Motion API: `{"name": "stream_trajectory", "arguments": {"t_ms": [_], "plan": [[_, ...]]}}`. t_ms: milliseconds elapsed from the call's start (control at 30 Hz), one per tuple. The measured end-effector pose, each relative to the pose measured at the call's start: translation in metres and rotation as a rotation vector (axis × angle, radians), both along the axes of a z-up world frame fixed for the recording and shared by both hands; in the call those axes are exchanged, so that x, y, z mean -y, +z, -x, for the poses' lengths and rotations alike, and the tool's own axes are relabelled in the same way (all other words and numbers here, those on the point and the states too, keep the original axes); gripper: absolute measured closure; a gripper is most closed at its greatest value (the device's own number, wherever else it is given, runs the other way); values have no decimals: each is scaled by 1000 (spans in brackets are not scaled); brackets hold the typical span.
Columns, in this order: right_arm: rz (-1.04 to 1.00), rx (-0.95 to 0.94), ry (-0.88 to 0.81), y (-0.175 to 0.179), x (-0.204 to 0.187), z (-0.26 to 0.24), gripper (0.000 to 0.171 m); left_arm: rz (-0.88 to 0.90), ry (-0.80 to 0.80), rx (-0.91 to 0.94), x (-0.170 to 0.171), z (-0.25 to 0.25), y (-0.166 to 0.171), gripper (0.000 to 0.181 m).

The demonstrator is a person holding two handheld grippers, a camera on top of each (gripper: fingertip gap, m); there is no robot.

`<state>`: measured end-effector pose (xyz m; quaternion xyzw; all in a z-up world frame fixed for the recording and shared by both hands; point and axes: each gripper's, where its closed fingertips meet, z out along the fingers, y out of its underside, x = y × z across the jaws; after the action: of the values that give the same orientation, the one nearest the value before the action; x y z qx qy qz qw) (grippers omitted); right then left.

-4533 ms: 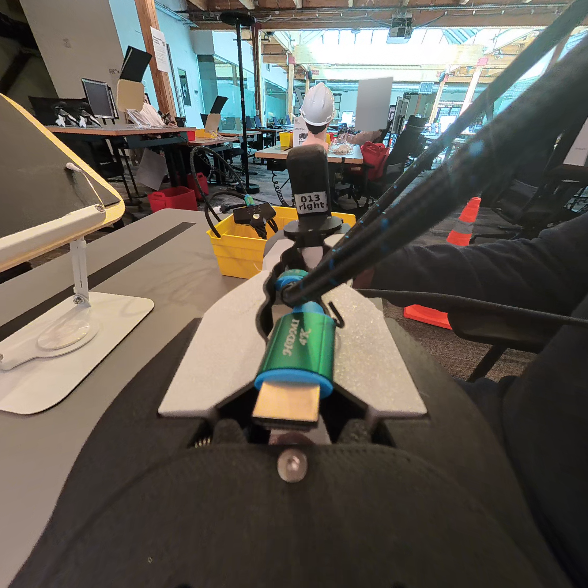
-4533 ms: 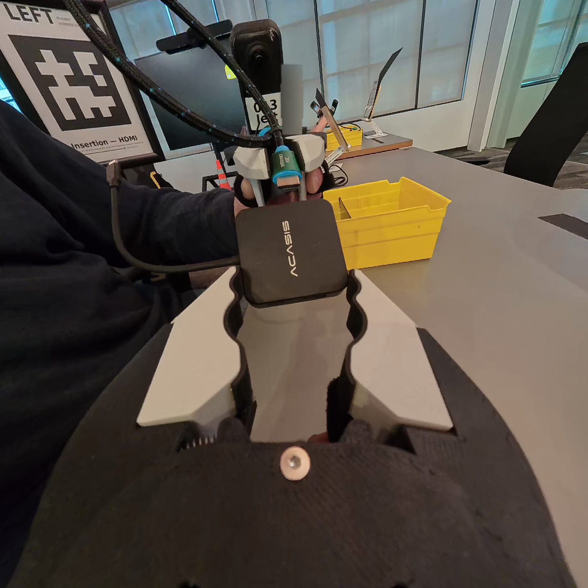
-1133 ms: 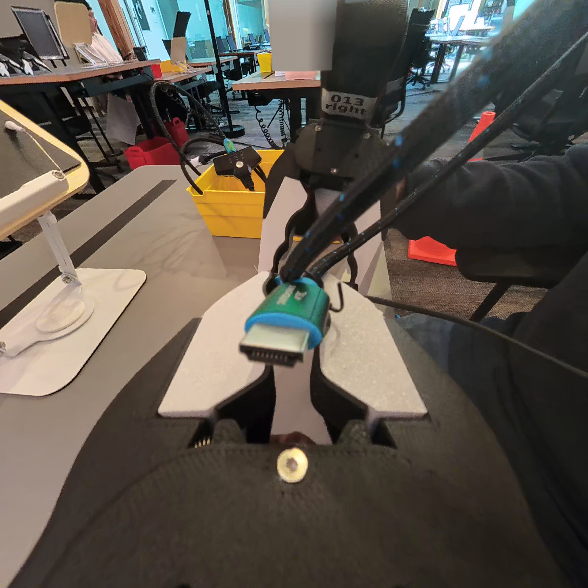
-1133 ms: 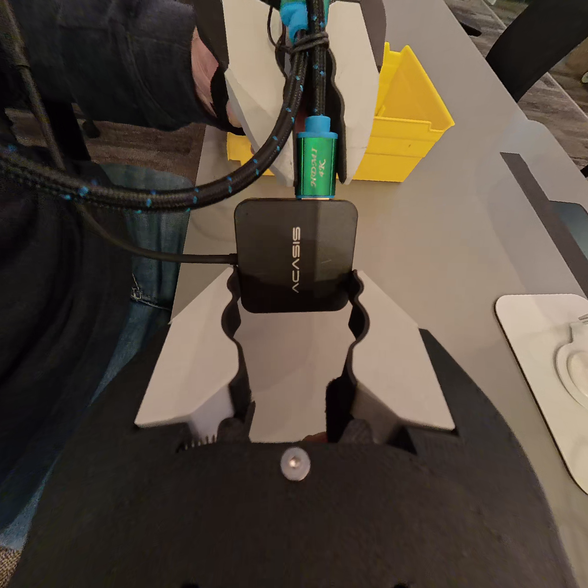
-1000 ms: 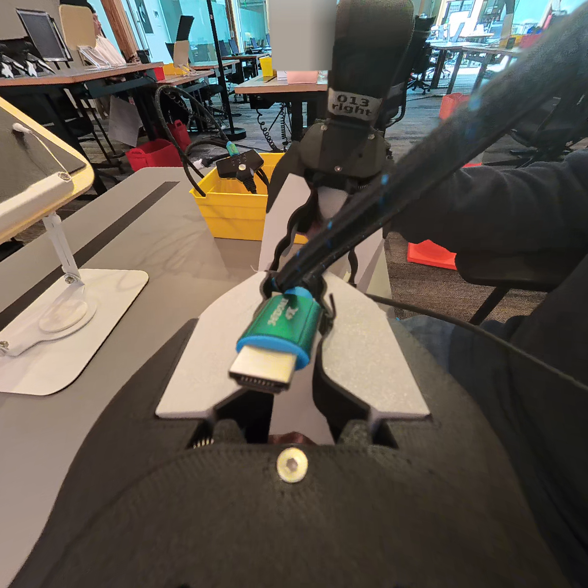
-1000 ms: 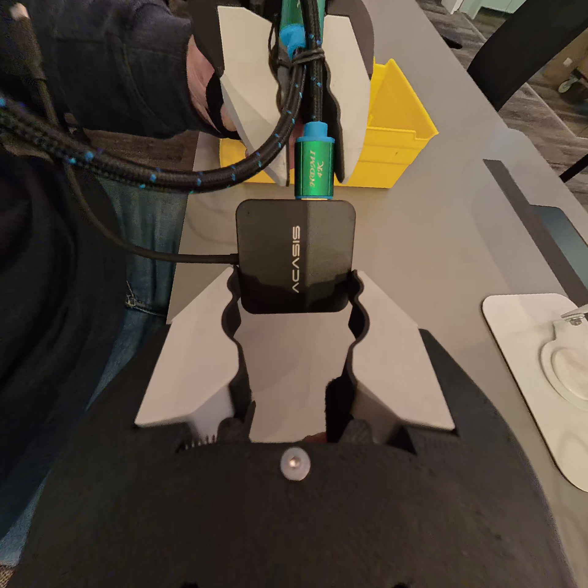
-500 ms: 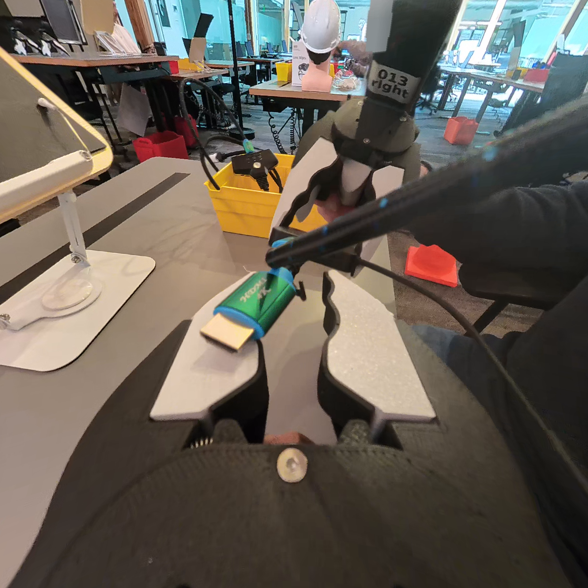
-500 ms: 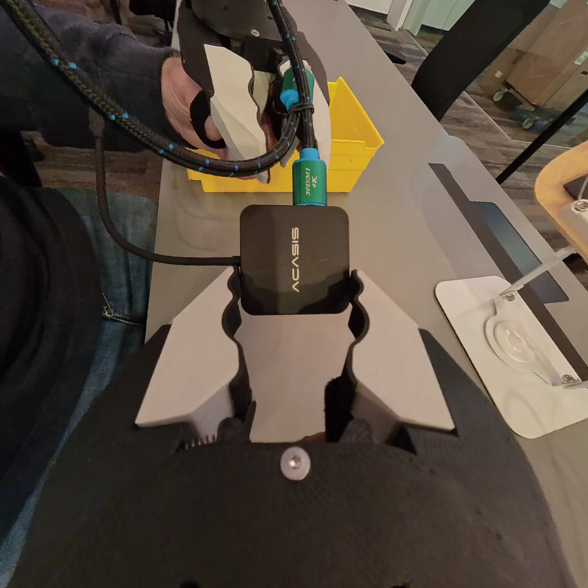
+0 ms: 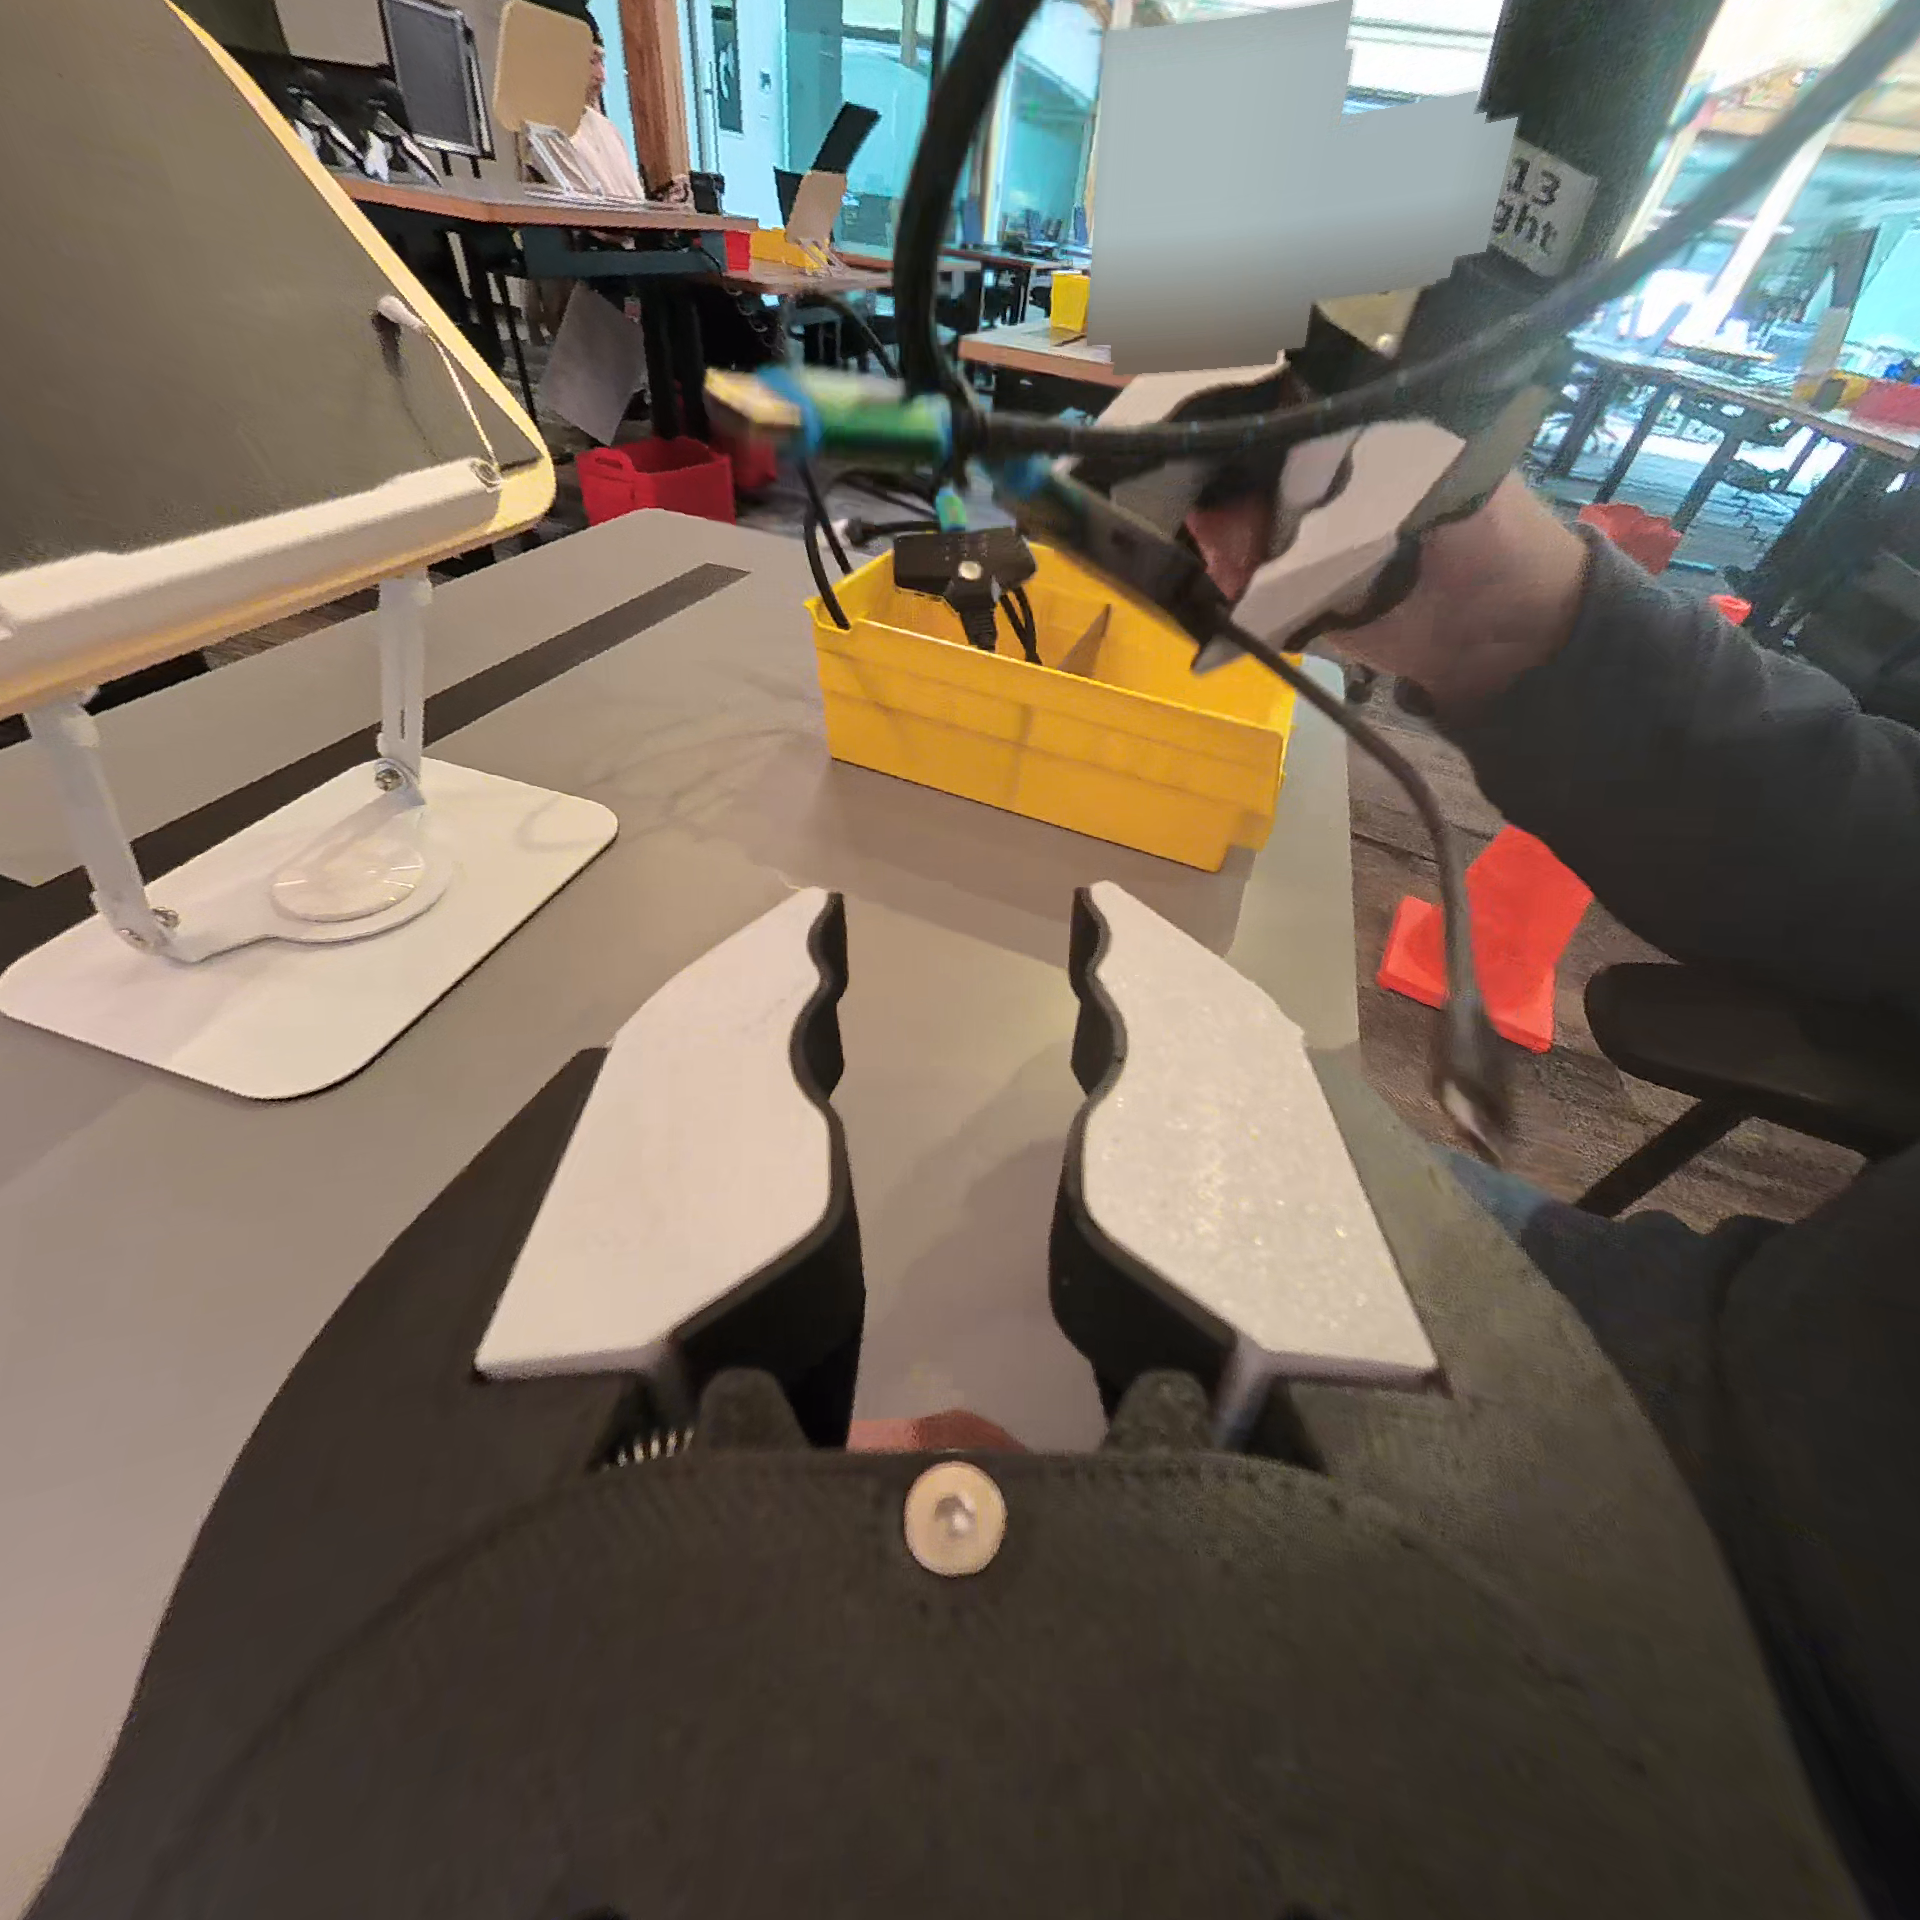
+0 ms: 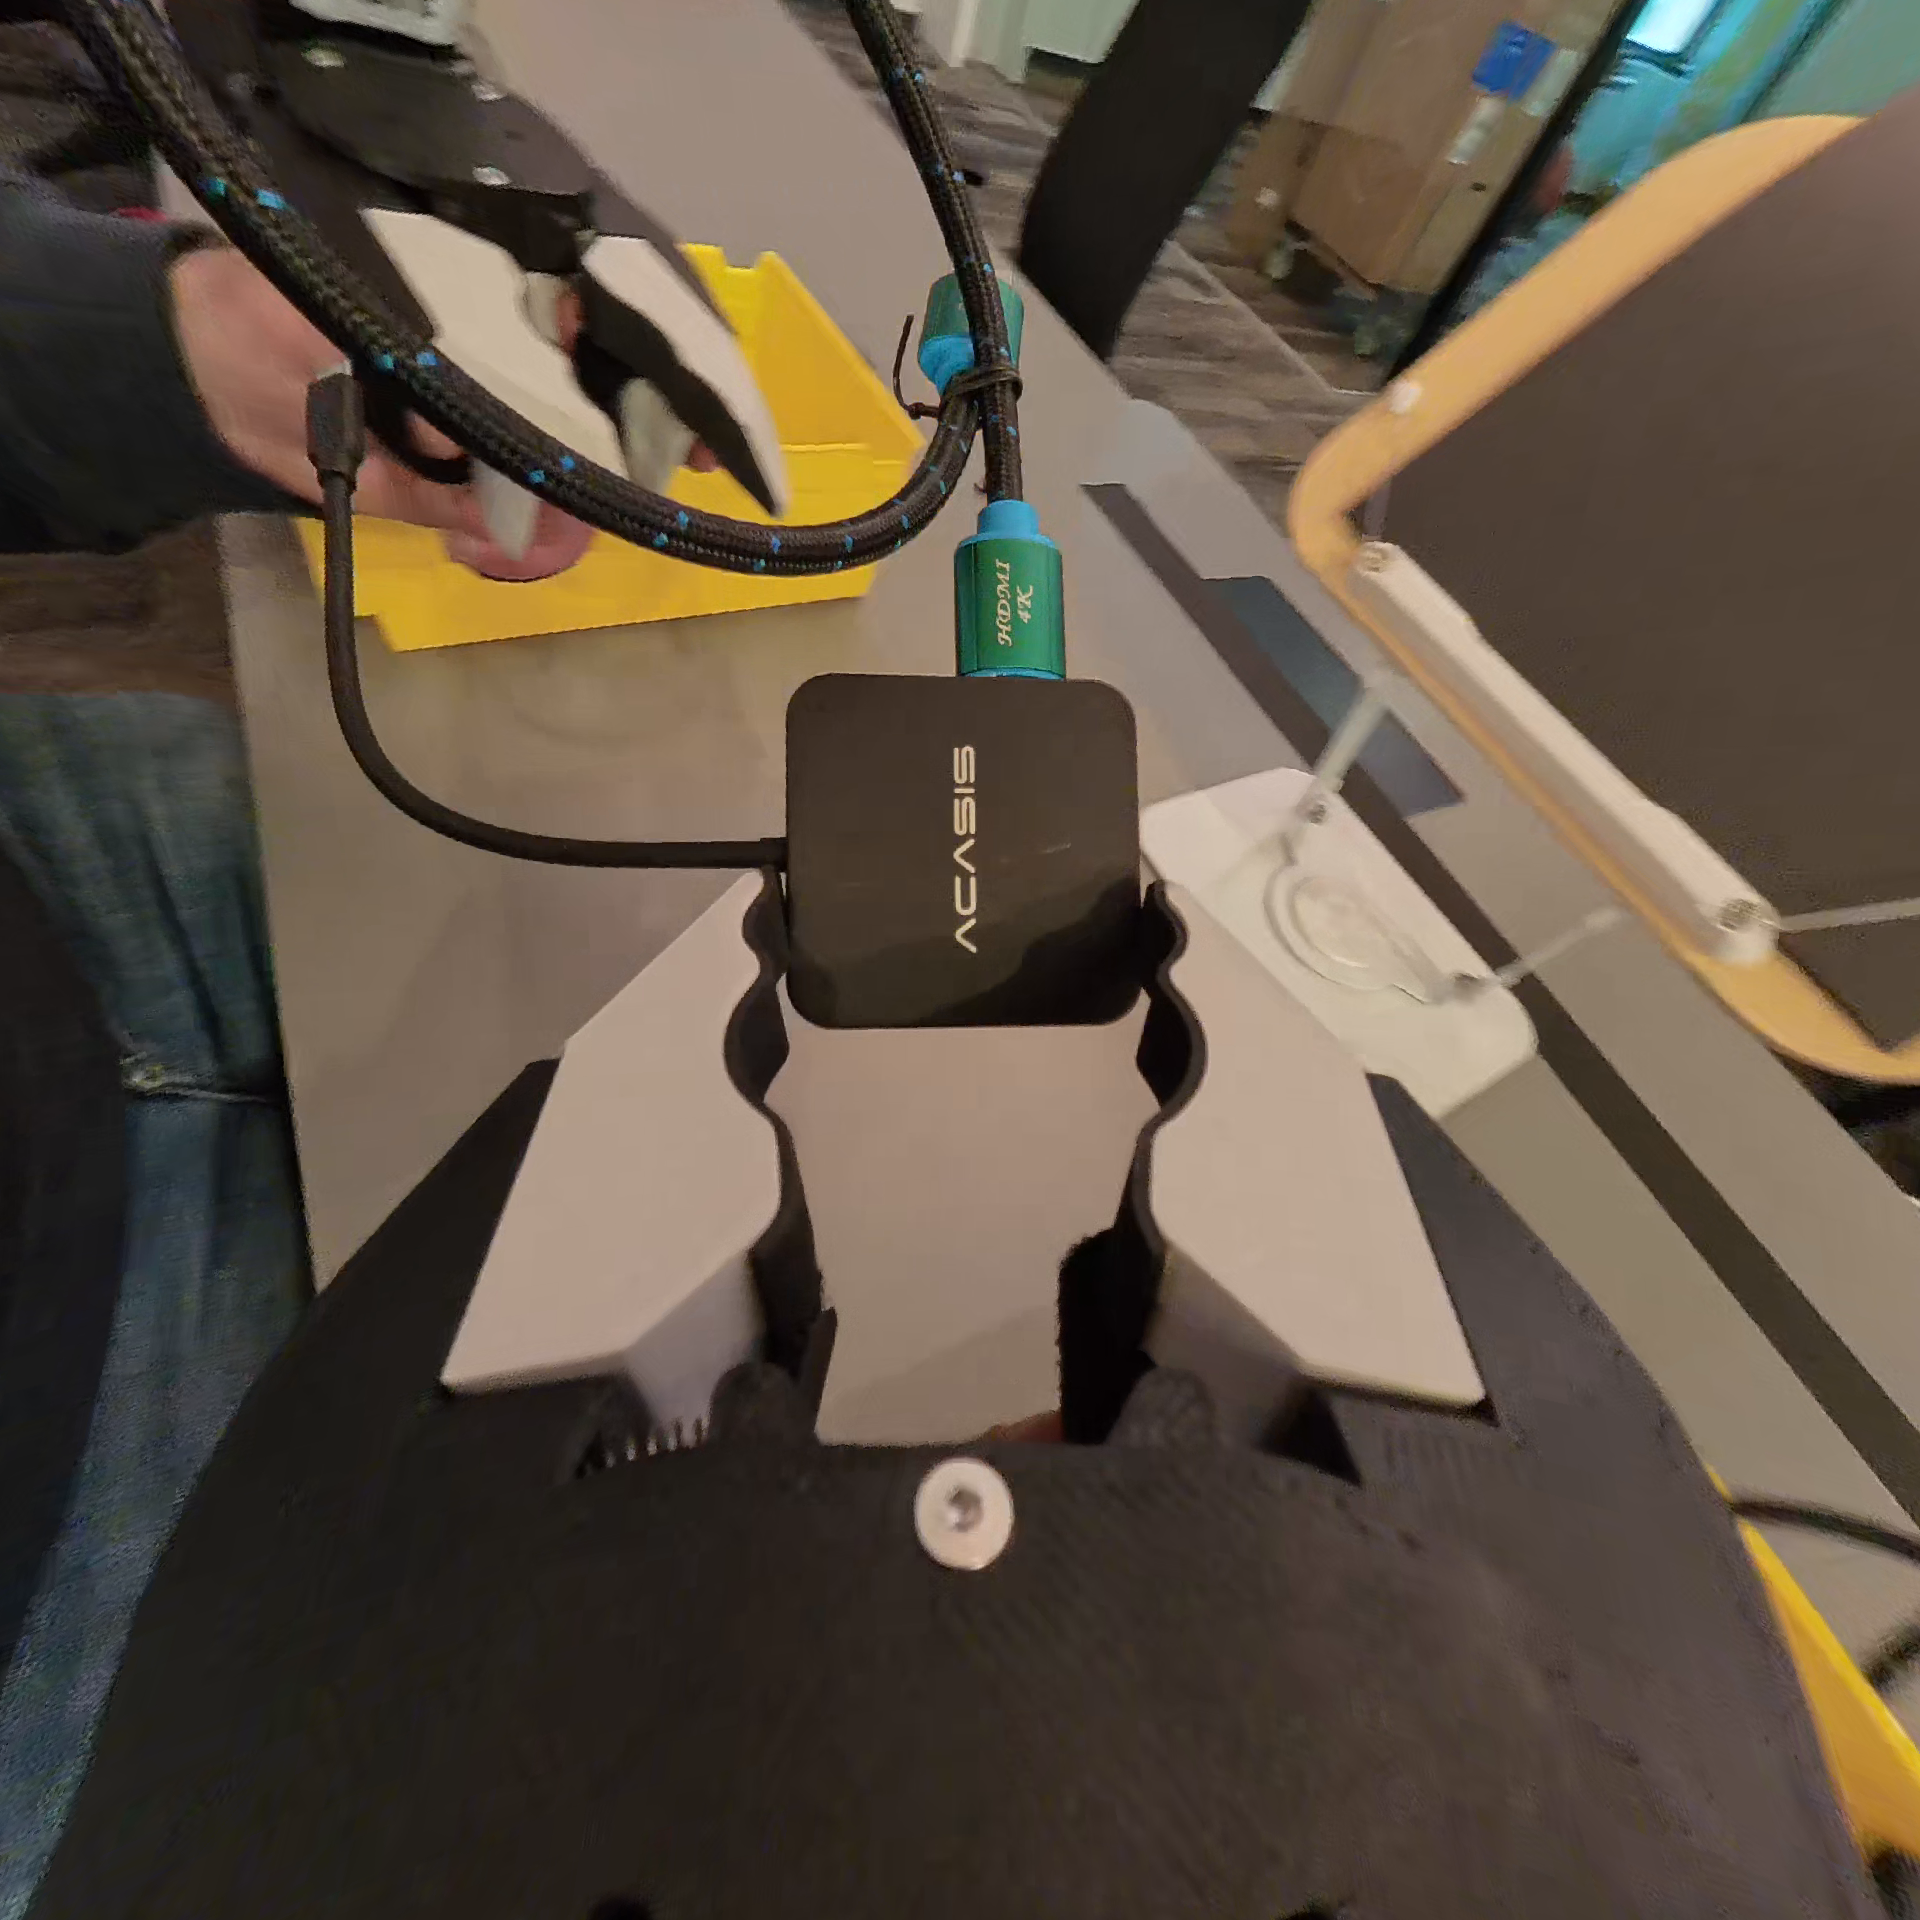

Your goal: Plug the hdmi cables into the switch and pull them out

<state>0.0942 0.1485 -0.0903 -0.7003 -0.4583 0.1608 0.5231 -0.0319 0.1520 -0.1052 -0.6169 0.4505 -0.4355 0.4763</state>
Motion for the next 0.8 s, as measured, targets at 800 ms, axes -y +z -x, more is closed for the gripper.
{"name": "stream_trajectory", "arguments": {"t_ms": [800], "plan": [[210, 124, -959, -84, -65, -306, 105, 2, 25, -29, -3, -1, -8, 142]]}}
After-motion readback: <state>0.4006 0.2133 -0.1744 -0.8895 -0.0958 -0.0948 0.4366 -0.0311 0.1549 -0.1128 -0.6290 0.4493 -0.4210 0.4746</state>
